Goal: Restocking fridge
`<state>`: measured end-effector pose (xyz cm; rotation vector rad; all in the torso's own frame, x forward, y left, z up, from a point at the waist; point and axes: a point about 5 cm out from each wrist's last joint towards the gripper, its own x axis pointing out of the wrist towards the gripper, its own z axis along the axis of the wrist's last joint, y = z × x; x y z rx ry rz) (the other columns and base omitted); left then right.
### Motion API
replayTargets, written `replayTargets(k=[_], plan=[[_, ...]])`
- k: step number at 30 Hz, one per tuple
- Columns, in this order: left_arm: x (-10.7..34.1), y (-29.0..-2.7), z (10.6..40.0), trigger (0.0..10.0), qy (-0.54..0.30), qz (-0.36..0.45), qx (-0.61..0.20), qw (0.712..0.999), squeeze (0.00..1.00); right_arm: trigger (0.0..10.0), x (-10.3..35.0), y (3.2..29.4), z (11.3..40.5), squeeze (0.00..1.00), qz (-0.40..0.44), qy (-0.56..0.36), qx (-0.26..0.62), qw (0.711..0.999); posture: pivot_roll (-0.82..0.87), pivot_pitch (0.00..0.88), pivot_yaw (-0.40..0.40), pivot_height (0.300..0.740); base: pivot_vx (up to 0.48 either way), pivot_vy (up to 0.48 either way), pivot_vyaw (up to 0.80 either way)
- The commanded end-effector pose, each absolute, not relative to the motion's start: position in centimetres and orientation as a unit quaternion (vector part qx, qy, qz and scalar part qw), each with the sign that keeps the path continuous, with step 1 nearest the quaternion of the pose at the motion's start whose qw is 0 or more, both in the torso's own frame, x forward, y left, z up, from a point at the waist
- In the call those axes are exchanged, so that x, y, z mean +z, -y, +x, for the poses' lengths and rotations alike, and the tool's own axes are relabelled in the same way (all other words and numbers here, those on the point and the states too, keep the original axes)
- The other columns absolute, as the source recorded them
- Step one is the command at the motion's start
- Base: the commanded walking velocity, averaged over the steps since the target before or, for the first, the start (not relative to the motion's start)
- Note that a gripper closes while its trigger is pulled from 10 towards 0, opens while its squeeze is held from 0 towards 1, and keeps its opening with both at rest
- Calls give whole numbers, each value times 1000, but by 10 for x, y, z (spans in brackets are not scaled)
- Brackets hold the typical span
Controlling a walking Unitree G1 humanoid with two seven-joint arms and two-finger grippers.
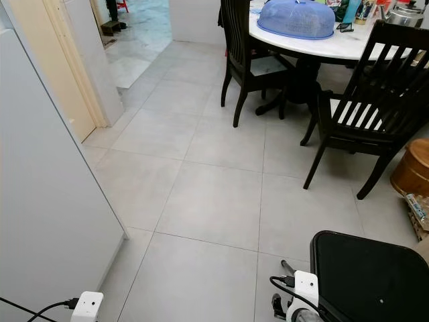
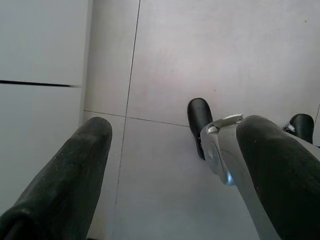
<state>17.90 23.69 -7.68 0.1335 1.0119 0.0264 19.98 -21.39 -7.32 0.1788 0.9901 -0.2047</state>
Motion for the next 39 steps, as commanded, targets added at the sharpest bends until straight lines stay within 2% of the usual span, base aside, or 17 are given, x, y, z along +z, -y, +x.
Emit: replayTargets(k=[1,9,11,26,39], plan=[[-76,-240,179,10000,-487,76,9,870,0,10000,-73,214,201,0,91,-476,-99,869,33,0,-19,740,0,0,0],[-77,-238,178,10000,-493,66,10,868,0,10000,-71,216,203,0,60,-478,-67,873,31,0,-46,740,0,0,130],[-78,-237,177,10000,-496,55,15,866,0,10000,-70,217,204,0,41,-478,-47,876,33,0,-51,740,0,0,800],[-79,-237,176,10000,-507,77,-1,859,0,10000,-71,216,202,0,43,-487,-39,872,34,0,-41,740,0,0,800],[-80,-237,172,10000,-511,64,7,857,0,10000,-72,216,200,0,41,-488,-36,871,23,0,-41,740,0,0,800]])
